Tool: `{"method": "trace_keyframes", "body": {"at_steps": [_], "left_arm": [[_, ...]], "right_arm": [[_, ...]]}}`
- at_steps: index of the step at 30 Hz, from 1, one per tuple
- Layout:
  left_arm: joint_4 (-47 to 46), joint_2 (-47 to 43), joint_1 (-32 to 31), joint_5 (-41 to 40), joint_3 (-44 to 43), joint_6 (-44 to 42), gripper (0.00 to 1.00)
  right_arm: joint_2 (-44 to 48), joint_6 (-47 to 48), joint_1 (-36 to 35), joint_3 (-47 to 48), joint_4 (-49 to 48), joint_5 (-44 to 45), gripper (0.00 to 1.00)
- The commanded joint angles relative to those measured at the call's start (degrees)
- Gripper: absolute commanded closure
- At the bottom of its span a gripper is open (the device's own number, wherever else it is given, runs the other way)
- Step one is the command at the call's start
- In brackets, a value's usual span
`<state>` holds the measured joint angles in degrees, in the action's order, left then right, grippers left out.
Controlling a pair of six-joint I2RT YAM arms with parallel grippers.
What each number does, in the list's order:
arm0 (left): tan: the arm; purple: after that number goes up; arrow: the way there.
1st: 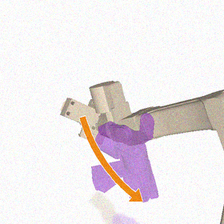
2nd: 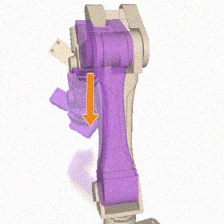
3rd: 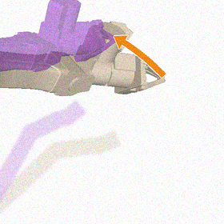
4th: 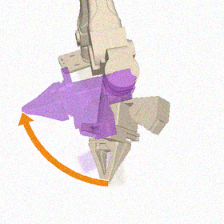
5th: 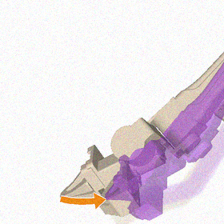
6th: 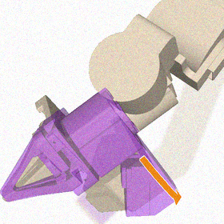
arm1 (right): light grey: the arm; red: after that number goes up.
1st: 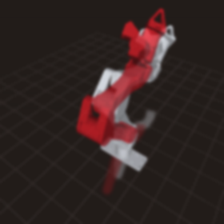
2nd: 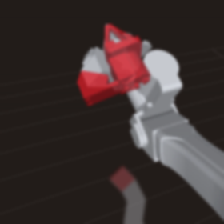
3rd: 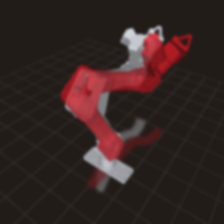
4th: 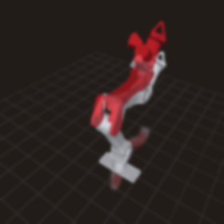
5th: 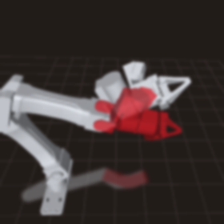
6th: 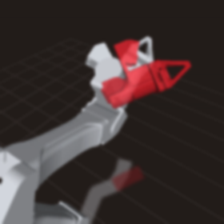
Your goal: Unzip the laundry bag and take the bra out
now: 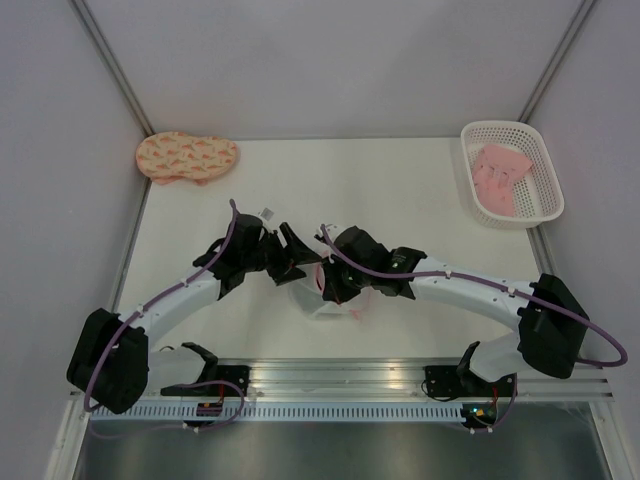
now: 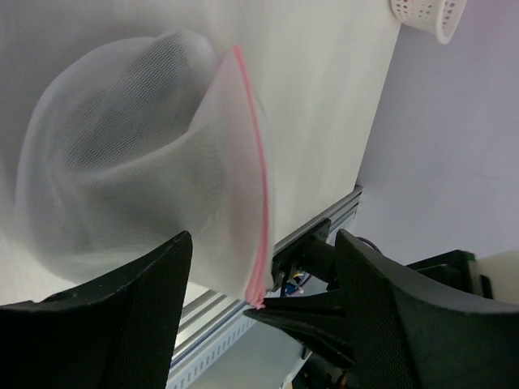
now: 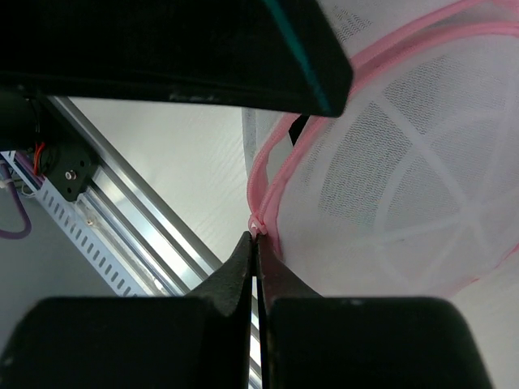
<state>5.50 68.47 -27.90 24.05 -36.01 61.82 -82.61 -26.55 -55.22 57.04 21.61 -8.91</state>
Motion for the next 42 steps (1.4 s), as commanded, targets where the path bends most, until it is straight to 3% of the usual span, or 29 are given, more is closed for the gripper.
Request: {"method": "trace_keyframes", "body": {"at_steps": [1, 9, 13, 17, 21, 25, 27, 28, 29, 32, 36, 42], "left_arm": [[-4.2, 2.1, -1.0, -1.0, -5.2, -1.0, 0.25], [-3.7, 5.3, -3.7, -1.2, -7.3, -4.7, 0.61], [-1.5, 7.5, -5.1, 0.0, -8.5, -7.1, 0.63], [1.2, 10.7, -7.1, 1.4, -10.8, -9.3, 0.57], [3.6, 12.6, -8.3, 0.1, -12.5, -10.4, 0.57], [6.1, 10.3, -8.7, -4.4, -12.9, -11.1, 0.66], [6.2, 7.1, -8.7, -7.7, -12.6, -10.9, 0.61], [6.0, 5.8, -8.7, -8.9, -12.3, -10.8, 0.55], [5.9, 3.0, -8.7, -11.5, -11.9, -10.5, 0.43], [6.7, -1.1, -8.7, -16.4, -10.8, -10.3, 0.31], [13.3, -4.6, -8.7, -21.9, -11.6, -9.7, 0.27], [15.6, -0.4, -8.9, -16.1, -10.1, -8.1, 0.26]], "right_arm": [[2.6, 1.8, -0.1, -0.7, -0.6, -2.2, 1.0], [3.2, 2.5, 0.0, -1.3, 0.1, -1.9, 1.0], [3.2, 2.6, -0.1, -1.0, 0.4, -1.3, 1.0], [3.2, 2.3, -0.1, -0.9, 0.5, -1.1, 1.0], [3.5, 2.2, 0.0, -1.0, 0.7, -0.4, 0.99], [4.3, 2.3, 0.0, -1.3, 1.2, 0.2, 1.0], [4.5, 2.3, 0.0, -1.6, 1.4, 0.4, 1.0], [4.5, 2.3, -0.1, -1.6, 1.4, 0.7, 1.0], [4.5, 2.2, -0.1, -1.7, 1.4, 0.8, 1.0], [4.3, 2.1, 0.0, -1.8, 1.4, 1.3, 0.99], [4.0, 2.1, 0.0, -1.7, 1.4, 1.9, 1.0], [3.8, 1.8, 0.0, -1.3, 0.8, 1.9, 1.0]]}}
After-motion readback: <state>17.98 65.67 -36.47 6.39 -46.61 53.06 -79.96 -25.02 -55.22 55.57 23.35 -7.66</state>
